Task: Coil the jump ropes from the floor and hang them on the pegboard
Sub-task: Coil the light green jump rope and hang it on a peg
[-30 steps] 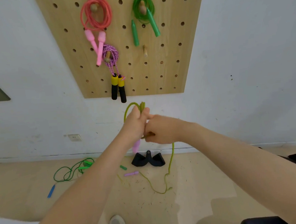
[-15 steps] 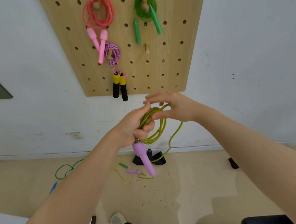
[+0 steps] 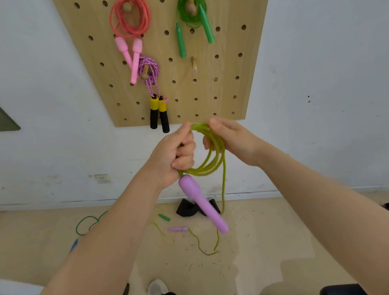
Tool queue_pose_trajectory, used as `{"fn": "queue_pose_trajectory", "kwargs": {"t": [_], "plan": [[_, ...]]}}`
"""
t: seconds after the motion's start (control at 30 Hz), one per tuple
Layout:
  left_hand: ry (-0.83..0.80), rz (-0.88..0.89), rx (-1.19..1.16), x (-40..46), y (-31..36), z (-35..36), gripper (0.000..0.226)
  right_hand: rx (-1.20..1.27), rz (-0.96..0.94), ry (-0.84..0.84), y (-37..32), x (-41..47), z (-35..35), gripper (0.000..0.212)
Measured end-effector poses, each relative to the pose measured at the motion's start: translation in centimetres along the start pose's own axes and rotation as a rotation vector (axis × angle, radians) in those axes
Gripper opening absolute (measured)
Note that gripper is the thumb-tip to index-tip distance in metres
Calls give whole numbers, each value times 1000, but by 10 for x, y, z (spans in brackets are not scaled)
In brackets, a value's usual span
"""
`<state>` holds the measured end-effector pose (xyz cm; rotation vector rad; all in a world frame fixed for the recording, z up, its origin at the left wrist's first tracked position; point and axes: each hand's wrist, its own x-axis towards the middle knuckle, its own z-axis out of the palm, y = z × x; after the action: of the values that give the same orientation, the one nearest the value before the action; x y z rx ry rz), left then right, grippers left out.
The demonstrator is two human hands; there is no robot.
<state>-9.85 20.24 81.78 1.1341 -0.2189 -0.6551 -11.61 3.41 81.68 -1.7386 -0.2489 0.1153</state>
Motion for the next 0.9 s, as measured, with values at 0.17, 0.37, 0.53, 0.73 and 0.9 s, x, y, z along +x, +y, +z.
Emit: {"fn": "queue_pose_trajectory", "kwargs": {"t": [0.17, 0.37, 0.53, 0.73, 0.9], "plan": [[82, 147, -524, 1, 5, -23, 46, -289, 211, 64, 32, -9, -15, 34], [343, 123, -232, 6, -15, -16, 32, -1060, 378, -386, 22, -9, 22, 33], [342, 131, 347, 13, -32, -3, 26, -1148, 219, -544, 12, -1, 54, 28], [401, 118, 927, 8, -30, -6, 30, -1134, 131, -403, -15, 2, 34, 33], [350, 65, 756, 2, -22, -10, 27, -982, 109, -217, -21, -3, 2, 12]]}}
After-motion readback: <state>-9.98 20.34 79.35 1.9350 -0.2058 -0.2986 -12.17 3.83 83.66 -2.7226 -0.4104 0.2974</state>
